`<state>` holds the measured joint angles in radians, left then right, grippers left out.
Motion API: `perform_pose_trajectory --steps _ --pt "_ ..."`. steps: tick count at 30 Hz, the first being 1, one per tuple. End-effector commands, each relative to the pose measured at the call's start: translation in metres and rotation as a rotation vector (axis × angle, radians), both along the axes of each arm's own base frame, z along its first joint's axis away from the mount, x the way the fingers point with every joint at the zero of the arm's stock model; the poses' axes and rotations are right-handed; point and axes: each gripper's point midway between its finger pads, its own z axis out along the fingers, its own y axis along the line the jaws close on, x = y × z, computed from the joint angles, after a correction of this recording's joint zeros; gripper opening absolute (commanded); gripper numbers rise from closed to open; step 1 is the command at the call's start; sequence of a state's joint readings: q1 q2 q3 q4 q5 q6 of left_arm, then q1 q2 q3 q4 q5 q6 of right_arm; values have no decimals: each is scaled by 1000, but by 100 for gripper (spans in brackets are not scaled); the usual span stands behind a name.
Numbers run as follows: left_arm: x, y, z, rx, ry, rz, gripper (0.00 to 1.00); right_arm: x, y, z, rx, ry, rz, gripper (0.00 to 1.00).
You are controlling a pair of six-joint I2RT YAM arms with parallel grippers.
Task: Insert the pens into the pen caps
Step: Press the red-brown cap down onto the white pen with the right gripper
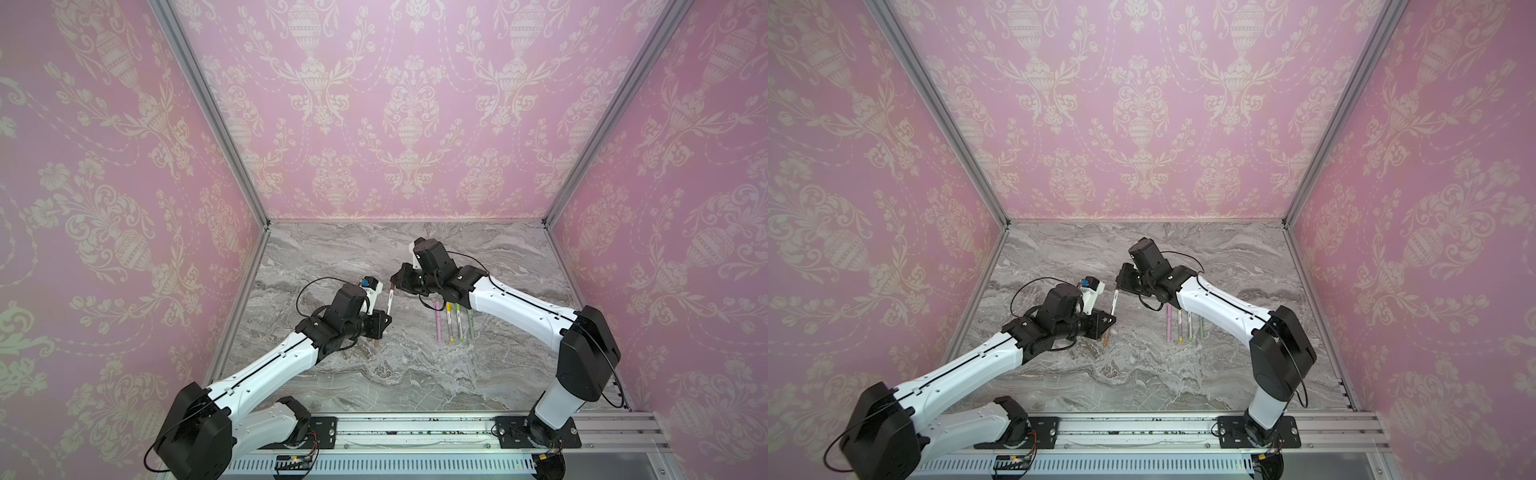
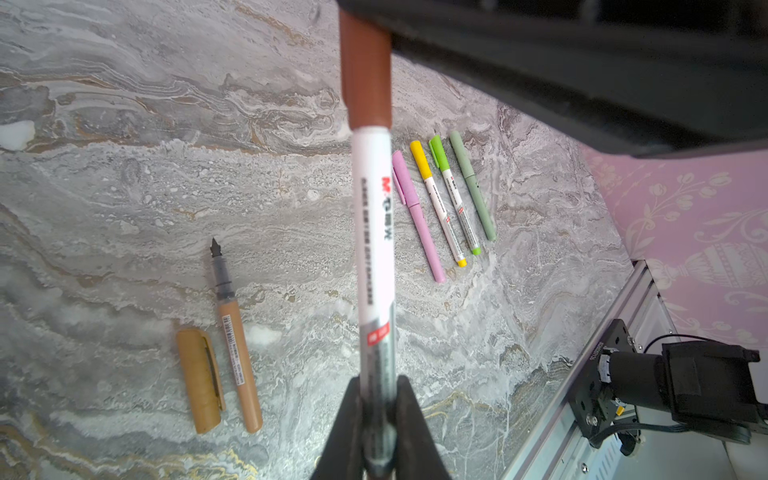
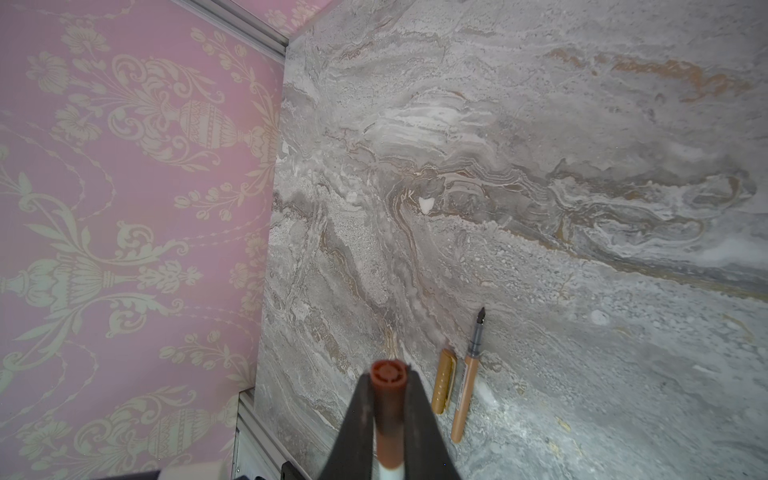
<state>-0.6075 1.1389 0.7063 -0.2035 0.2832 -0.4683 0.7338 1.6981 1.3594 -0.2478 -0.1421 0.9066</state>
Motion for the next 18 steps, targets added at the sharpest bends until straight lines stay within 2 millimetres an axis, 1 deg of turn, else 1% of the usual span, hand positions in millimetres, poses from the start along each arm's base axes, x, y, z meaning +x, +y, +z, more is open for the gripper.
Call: perform_pose_trajectory --steps 1,5,7,10,14,18 --pt "49 -14 98 -140 -379 51 0 -81 21 -54 -63 267 231 0" --pt "59 -9 122 -183 -495 101 0 -107 29 -81 -75 363 272 0" --pt "63 -7 131 -188 -539 118 0 -119 34 -92 -72 393 289 0" --pt "68 -5 140 -184 -584 137 0 -136 41 -104 -67 436 311 0" --pt "74 -2 152 -170 -640 156 0 -148 50 -112 -51 466 329 0" --pt "76 -3 155 -165 -651 152 0 -148 51 -109 -50 460 330 0"
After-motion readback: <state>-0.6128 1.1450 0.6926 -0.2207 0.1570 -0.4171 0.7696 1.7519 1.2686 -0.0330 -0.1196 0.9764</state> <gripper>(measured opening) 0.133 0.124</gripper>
